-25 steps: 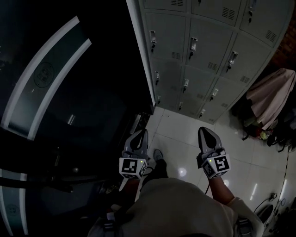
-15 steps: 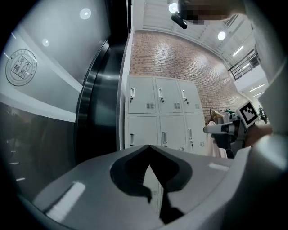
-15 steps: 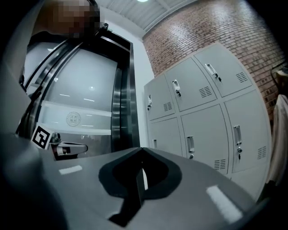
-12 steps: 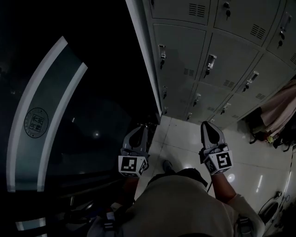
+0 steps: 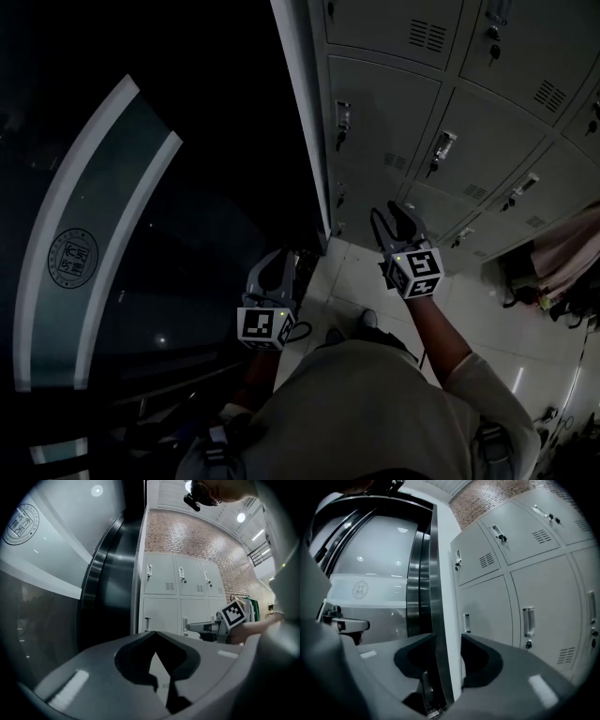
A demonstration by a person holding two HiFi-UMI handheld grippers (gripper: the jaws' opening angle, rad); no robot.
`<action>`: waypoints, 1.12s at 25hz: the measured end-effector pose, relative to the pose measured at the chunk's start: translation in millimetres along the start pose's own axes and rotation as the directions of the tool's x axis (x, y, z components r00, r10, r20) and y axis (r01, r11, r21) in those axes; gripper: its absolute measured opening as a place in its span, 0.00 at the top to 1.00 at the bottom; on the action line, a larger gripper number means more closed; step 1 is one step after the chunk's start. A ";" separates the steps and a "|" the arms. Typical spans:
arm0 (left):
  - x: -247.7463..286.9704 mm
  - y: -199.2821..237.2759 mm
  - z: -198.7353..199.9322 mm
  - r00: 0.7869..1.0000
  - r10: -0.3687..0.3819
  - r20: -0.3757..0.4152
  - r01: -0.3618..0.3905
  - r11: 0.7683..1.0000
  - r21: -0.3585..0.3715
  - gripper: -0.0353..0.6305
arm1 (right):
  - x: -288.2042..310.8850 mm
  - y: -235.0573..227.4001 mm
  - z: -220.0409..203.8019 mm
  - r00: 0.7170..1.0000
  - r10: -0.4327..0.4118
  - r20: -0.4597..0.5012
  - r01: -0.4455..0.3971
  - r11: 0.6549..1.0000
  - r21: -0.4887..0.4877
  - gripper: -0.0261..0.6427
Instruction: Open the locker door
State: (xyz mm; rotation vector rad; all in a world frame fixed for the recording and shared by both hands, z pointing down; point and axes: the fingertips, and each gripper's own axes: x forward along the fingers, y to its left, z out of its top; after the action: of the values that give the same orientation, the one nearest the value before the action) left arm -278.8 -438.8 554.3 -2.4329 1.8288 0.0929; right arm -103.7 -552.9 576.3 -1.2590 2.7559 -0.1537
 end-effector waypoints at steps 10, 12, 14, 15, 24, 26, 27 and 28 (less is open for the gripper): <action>36.5 15.5 -25.4 0.999 0.018 -0.027 -0.019 0.999 -0.027 0.87 | 135.9 -39.7 -31.3 0.997 -0.005 -0.075 0.004 1.000 -0.015 0.60; 36.8 18.2 -31.1 0.999 0.026 -0.031 -0.027 0.999 -0.033 0.87 | 166.2 -43.9 -34.0 0.996 -0.013 -0.092 0.012 1.000 -0.021 0.62; 35.5 23.3 -37.1 0.998 0.044 -0.037 -0.046 0.997 -0.057 0.87 | 194.4 -48.9 -39.7 0.992 -0.032 -0.123 0.027 0.999 -0.045 0.63; 35.1 25.4 -39.5 0.998 0.053 -0.039 -0.055 0.996 -0.067 0.87 | 207.1 -51.0 -44.1 0.989 -0.038 -0.143 0.031 0.998 -0.051 0.65; 30.6 39.8 -53.9 0.992 0.110 -0.063 -0.111 0.994 -0.017 0.87 | 268.8 -74.9 -67.4 0.967 -0.102 -0.232 0.081 0.992 -0.097 0.69; 30.8 41.7 -59.0 0.991 0.113 -0.066 -0.115 0.993 -0.020 0.88 | 276.3 -81.7 -71.7 0.962 -0.121 -0.246 0.100 0.990 -0.097 0.75; 31.0 41.8 -63.2 0.991 0.112 -0.071 -0.114 0.993 -0.019 0.87 | 279.3 -84.3 -73.5 0.960 -0.127 -0.251 0.106 0.990 -0.095 0.77; 31.3 41.3 -67.9 0.991 0.109 -0.081 -0.111 0.994 -0.019 0.87 | 281.9 -86.0 -75.2 0.958 -0.129 -0.255 0.108 0.990 -0.095 0.77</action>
State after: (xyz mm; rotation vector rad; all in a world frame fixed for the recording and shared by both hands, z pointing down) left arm -310.3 -487.9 616.7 -2.3828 2.0069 0.0262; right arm -233.5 -818.9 646.7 -1.5284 2.9295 -0.2375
